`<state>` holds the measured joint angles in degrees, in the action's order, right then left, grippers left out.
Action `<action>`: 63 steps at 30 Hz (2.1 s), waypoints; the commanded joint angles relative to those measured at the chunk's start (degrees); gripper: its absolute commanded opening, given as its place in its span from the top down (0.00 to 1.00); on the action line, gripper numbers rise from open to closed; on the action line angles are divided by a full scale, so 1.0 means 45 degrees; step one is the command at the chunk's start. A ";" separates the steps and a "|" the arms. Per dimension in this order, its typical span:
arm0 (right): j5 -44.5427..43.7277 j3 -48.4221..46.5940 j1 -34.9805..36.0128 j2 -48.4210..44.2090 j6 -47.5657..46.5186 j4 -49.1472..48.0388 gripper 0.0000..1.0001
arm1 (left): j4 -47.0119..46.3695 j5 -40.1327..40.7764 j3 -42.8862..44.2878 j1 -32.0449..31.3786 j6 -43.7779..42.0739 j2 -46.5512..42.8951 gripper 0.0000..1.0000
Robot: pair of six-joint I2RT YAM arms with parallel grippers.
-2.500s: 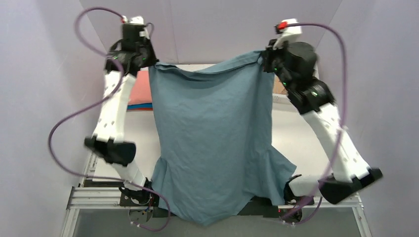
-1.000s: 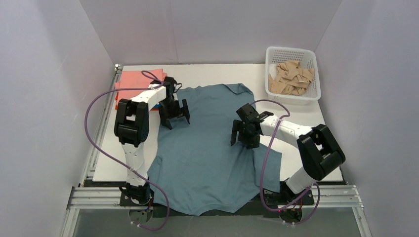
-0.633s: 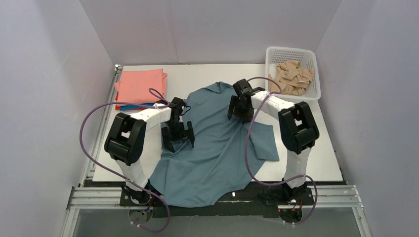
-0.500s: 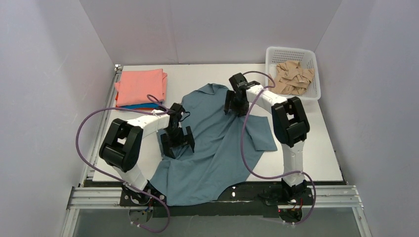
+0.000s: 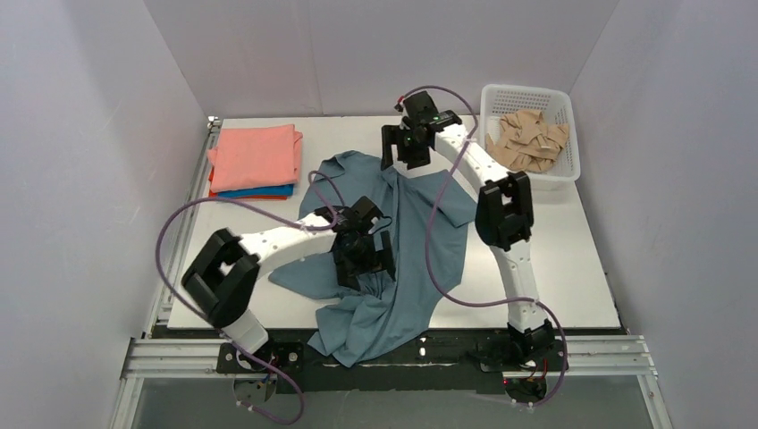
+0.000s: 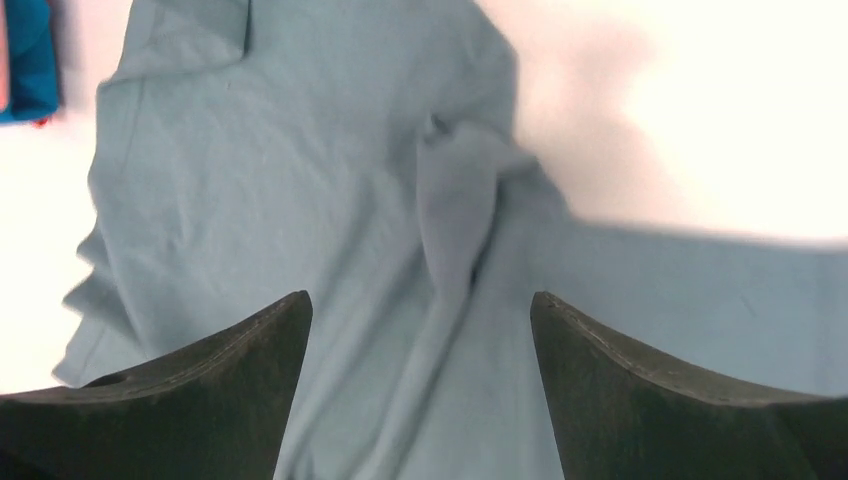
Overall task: Fold and stack the t-shirts
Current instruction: Flatten out the tshirt
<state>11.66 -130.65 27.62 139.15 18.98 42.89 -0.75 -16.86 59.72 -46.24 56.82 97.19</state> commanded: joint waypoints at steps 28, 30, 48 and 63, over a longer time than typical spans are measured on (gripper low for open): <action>-0.4521 1.4762 0.1500 -0.8177 0.3664 -0.2390 0.13 | 0.2395 0.1207 0.0116 0.6225 -0.3223 0.0942 0.00; -0.4372 1.3982 0.0942 -0.7346 0.3336 -0.2264 0.13 | 0.2247 0.1178 -0.0261 0.6301 -0.3064 0.0888 0.01; -0.5357 0.0292 -0.0980 0.0616 -0.1141 0.1244 0.13 | 0.1421 0.1232 0.0115 0.6386 -0.1829 0.1818 0.01; -0.5627 0.4737 -0.0273 -0.5250 -0.1010 0.0925 0.08 | 0.3785 0.1988 -0.0878 0.6309 -0.2887 -0.2964 0.00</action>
<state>-13.10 -120.14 24.29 131.68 10.72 47.62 7.20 -8.19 59.07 -17.50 45.43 91.85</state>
